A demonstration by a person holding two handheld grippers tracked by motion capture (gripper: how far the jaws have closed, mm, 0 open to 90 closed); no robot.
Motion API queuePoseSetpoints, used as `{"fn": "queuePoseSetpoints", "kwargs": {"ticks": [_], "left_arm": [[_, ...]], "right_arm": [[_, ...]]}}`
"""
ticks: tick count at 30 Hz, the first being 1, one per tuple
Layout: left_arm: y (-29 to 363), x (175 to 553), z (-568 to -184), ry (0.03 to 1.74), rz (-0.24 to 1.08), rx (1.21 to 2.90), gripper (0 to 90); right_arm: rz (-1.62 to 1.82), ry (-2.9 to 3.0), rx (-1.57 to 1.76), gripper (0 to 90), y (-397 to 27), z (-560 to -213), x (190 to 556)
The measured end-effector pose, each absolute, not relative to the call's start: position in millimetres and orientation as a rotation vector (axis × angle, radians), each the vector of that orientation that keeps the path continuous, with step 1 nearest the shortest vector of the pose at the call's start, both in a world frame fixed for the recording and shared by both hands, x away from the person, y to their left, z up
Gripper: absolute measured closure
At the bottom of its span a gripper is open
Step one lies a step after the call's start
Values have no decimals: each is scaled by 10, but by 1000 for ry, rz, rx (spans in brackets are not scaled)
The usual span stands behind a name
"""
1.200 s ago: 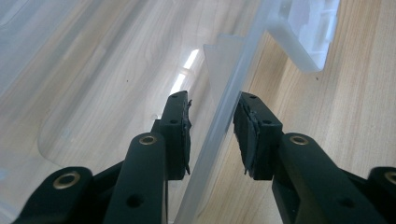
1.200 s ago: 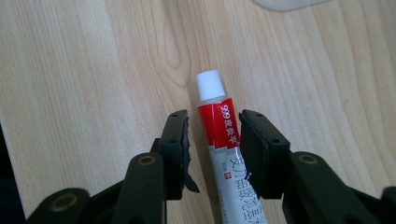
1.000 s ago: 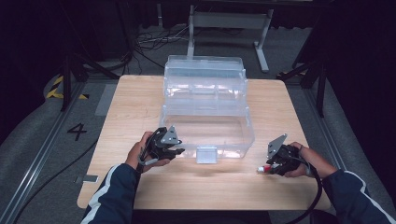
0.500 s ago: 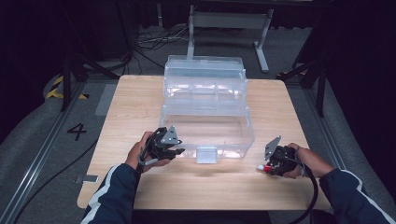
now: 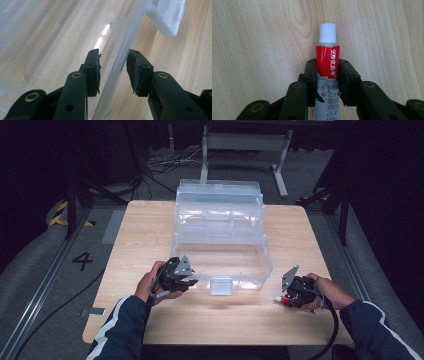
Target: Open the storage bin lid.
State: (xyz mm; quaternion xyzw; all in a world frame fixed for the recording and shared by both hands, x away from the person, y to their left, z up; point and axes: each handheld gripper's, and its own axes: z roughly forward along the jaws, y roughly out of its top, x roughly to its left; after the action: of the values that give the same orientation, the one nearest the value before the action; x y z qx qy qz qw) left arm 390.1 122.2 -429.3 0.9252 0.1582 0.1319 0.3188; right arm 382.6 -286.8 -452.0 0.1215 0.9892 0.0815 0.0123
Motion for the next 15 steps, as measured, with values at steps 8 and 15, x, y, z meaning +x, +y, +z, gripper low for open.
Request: {"fn": "queuePoseSetpoints", "kwargs": {"ticks": [8, 15], "left_arm": [[1263, 3845, -4253, 402, 350, 2424, 590], [1300, 3806, -4217, 403, 380, 2416, 511]], "right_arm": [[295, 3069, 394, 707, -2896, -4495, 3835], [329, 3062, 412, 707, -2923, -4487, 3842]]}}
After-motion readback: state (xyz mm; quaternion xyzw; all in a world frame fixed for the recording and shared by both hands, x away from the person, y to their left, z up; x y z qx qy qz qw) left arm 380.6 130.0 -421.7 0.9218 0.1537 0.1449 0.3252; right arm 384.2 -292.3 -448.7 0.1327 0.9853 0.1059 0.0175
